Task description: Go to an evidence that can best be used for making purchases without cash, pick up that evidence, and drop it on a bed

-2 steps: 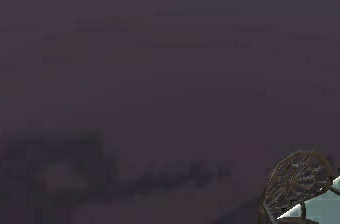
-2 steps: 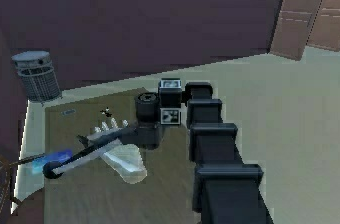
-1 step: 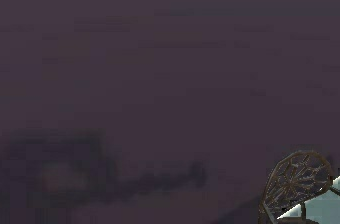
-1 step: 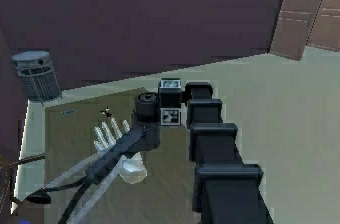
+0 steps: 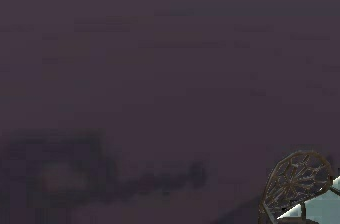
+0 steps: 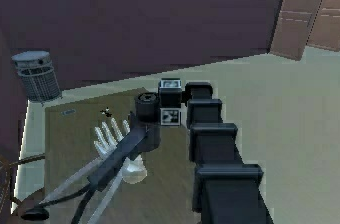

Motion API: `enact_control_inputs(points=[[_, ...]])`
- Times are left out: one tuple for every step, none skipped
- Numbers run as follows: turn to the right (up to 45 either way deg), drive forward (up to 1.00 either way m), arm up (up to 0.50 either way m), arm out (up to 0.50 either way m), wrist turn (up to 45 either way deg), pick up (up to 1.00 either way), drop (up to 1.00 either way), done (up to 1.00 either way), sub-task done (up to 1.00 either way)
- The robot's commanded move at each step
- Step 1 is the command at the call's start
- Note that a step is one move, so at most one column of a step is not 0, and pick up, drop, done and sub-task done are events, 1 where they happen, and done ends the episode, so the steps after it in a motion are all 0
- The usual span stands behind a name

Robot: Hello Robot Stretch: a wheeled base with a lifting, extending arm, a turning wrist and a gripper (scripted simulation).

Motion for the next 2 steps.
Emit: enact_control_inputs(points=[[0.0, 0.0, 0.0, -0.18, 0.0, 0.0, 0.0, 0.0, 0.0], [-45.0, 0.0, 0.0, 0.0, 0.0, 0.0, 0.0, 0.0, 0.0]])
